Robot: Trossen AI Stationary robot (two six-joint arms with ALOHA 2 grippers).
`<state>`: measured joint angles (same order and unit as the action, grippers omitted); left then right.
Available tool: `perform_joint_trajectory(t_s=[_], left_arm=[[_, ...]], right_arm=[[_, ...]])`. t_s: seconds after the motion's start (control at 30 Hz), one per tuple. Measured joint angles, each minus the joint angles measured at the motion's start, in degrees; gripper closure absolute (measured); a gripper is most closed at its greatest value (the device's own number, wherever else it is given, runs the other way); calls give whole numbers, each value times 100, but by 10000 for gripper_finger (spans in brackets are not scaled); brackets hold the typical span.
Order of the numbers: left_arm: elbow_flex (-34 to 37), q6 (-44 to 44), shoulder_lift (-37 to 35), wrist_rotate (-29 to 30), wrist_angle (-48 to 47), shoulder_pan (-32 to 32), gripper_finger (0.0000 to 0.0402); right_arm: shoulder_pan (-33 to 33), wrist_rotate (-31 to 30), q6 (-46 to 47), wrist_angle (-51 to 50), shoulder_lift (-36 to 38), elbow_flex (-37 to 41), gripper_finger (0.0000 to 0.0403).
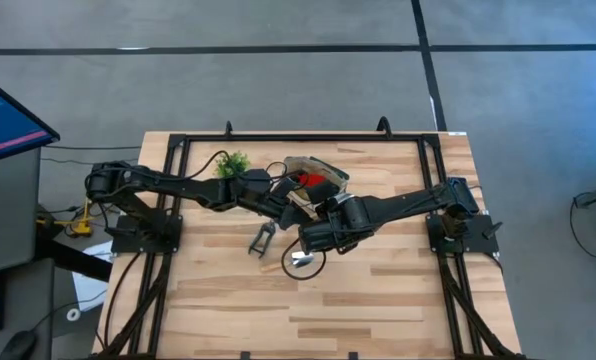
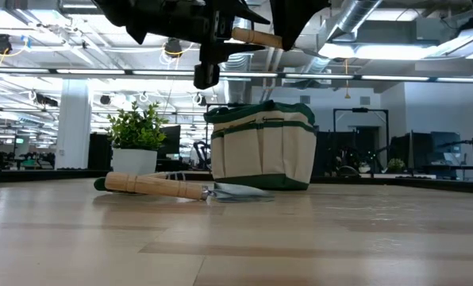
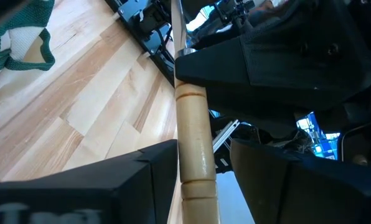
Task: Pick & Place Garden tools in Gardening bag
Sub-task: Put the right trowel into the side pocket of the gardening bag
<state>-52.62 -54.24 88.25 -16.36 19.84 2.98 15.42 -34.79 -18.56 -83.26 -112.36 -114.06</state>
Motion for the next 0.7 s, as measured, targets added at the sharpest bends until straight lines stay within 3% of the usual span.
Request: perform_joint_trajectory(t_s=[0.7], left_arm=[[2,-2,0,-46,-15,-33,270]], right_arm=[[0,-22,1,124,0,0,348]])
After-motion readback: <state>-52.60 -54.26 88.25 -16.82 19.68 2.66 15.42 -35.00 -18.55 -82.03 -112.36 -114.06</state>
